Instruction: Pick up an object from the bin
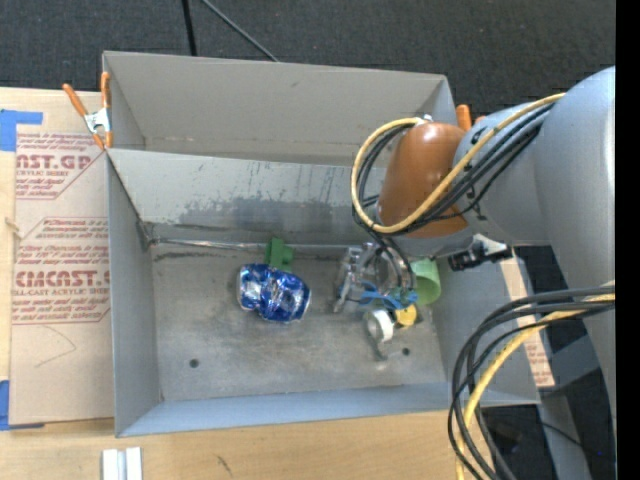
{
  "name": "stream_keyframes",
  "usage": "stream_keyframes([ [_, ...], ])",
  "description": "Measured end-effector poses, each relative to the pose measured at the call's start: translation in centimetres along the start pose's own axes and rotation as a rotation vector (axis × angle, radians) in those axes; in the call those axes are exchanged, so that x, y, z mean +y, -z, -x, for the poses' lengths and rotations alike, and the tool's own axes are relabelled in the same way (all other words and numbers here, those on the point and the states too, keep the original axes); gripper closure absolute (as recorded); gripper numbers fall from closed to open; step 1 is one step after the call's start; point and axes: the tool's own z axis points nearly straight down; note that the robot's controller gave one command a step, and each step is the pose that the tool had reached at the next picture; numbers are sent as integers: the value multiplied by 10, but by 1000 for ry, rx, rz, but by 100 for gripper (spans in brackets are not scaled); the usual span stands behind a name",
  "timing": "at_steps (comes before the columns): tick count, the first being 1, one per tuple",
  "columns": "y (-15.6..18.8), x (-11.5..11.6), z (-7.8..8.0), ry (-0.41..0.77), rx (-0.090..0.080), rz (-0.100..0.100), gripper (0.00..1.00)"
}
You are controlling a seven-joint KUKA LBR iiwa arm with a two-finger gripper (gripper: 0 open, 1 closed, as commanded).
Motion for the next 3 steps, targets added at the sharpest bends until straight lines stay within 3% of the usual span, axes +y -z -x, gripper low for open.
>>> stream_keyframes([
  [1, 145, -28, -37, 13, -8, 0, 100],
  [2, 140, -28, -38, 14, -1, -1, 0],
  [3, -4, -44, -55, 84, 7, -1, 0],
])
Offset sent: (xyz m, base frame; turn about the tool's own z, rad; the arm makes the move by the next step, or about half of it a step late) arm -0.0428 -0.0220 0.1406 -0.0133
